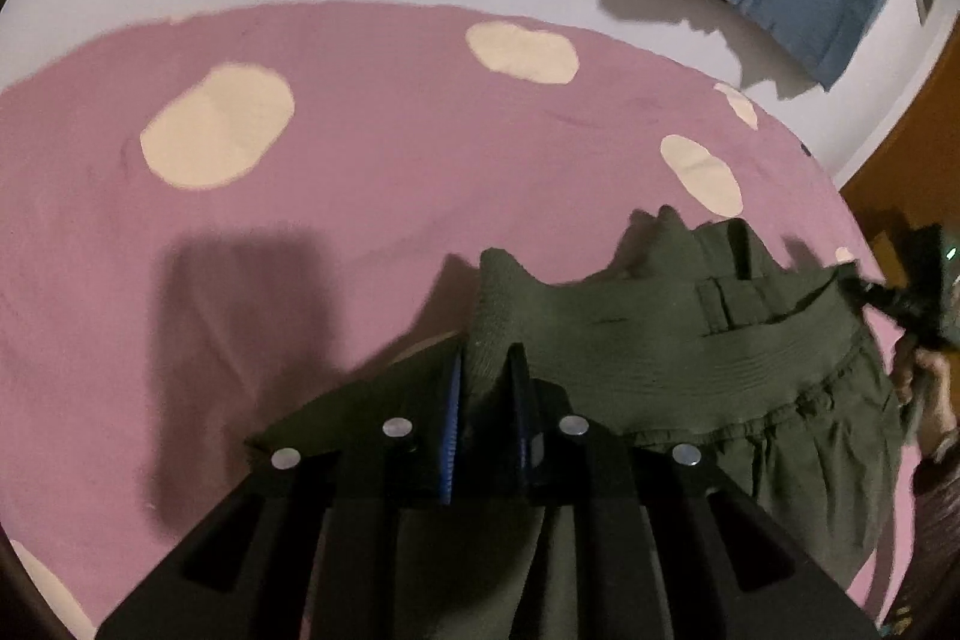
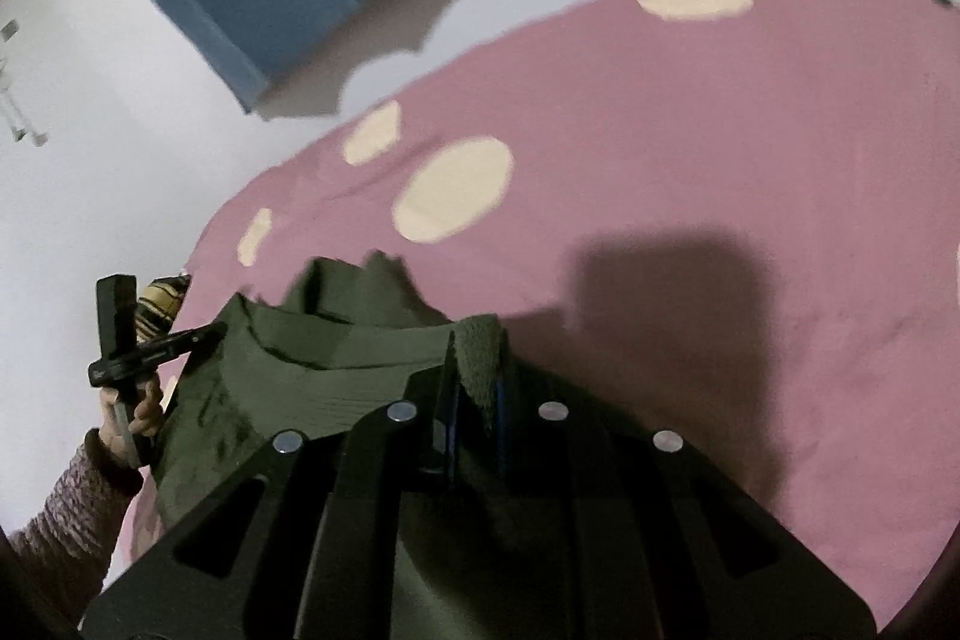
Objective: Fold small clothes
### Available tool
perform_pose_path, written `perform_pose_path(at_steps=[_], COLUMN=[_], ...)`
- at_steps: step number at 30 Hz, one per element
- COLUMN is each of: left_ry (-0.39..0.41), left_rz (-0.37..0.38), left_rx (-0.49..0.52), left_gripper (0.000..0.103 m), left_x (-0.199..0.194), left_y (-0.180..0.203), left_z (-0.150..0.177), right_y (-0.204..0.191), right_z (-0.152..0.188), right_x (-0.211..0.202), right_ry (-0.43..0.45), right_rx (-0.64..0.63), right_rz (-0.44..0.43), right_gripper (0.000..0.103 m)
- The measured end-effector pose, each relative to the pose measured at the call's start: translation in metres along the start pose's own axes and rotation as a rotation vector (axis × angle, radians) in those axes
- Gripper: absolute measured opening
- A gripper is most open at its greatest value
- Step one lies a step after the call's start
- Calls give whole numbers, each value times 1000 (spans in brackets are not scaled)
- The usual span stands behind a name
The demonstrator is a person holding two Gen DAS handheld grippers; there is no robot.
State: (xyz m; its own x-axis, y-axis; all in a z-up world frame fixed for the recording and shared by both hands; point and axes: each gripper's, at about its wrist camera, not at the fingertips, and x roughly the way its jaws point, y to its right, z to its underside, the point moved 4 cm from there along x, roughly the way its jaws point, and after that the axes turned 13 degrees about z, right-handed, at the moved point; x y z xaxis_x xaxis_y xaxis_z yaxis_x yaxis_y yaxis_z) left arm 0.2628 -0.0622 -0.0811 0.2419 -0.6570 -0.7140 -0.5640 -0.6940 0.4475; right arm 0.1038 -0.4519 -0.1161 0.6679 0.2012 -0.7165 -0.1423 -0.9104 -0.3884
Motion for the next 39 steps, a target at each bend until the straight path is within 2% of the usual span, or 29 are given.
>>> perform_pose_path(at_steps=[3,6,16,20,24,26,28,30,33,39], left_ry=[9,13,21,7,19,28,43,94,147,218], left_rz=[40,44,70,95,105,97,84,59,85,116], left_rx=[-40,-46,-74,-107,-129,-122,-113,-107,-141,-240], left_gripper=[16,16,17,21,30,41,60,72,75,77], left_x=[3,7,10,10,-1,-12,-25,-48,-79,-129], left_y=[-10,-12,-18,-22,-18,-13,-8,-3,0,1], left_z=[4,8,11,9,9,12,17,27,45,99], right_y=[15,23,25,27,33,38,42,45,46,36], right_z=[8,12,11,10,12,15,19,27,45,103], right_x=[19,29,33,29,8,-7,-25,-45,-74,-126], right_ry=[-35,-55,-85,-85,-55,-43,-25,-8,14,79], right_rx=[66,102,154,187,224,245,263,284,311,375], right_rz=[-26,-44,-70,-62,-33,-13,-2,-17,-33,-87], right_gripper=[8,8,9,17,33,38,43,50,58,60])
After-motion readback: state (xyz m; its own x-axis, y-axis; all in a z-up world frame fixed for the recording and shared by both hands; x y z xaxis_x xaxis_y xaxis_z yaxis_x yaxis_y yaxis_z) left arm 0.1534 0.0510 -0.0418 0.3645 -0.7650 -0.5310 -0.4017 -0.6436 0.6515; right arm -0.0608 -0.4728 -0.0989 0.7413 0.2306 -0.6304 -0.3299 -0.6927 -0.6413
